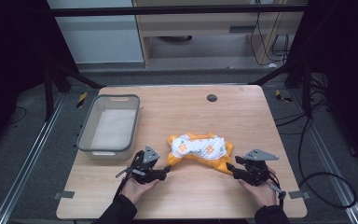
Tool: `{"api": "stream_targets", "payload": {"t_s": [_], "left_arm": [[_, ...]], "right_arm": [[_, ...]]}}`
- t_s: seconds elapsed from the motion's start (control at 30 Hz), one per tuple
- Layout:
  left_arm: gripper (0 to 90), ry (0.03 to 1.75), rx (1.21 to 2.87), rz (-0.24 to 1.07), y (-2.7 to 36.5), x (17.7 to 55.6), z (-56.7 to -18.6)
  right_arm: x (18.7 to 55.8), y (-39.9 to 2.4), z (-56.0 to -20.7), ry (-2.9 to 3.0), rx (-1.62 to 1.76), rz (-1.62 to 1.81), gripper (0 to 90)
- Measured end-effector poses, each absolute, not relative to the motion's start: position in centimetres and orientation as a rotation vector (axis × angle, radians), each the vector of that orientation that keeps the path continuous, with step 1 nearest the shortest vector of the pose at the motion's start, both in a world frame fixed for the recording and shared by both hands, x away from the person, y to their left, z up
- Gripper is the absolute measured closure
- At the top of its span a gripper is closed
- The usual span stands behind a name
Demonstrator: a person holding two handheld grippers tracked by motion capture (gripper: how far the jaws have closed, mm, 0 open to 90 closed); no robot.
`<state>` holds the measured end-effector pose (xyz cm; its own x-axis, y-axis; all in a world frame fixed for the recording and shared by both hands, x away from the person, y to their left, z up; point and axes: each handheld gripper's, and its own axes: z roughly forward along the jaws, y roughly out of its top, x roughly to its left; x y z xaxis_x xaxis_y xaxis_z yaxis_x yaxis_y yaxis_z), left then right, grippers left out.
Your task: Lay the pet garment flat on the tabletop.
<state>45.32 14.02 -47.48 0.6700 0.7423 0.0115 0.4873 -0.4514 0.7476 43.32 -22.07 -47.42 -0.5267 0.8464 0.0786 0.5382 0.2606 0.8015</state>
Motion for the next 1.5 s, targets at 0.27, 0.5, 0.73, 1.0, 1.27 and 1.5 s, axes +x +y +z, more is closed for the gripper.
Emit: {"api": "stream_targets", "payload": {"t_s": [0.27, 0.5, 0.73, 1.0, 1.27, 1.5], "left_arm": [[54.0, 0.962, 2.152, 0.399, 13.5, 45.8, -48.1], [82.6, 0.983, 2.118, 0.324, 13.4, 46.1, -47.8], [86.3, 0.939, 2.069, 0.288, 14.3, 45.1, -45.5], [86.5, 0.901, 2.013, 0.239, 16.9, 42.8, -42.5], [86.2, 0.922, 2.042, 0.194, 18.2, 41.8, -42.4], [84.0, 1.014, 2.142, 0.173, 17.3, 43.7, -45.4]], "right_arm": [[44.0, -21.9, -48.8, 2.242, 1.299, 1.102, 57.7], [44.2, -21.6, -48.9, 2.277, 1.320, 1.095, 80.9], [43.5, -21.8, -47.2, 2.267, 1.299, 1.171, 86.8], [41.4, -22.2, -43.6, 2.220, 1.200, 1.329, 86.6], [39.4, -22.5, -42.5, 2.276, 1.217, 1.412, 86.2], [41.3, -21.9, -45.9, 2.321, 1.312, 1.236, 84.3]]}}
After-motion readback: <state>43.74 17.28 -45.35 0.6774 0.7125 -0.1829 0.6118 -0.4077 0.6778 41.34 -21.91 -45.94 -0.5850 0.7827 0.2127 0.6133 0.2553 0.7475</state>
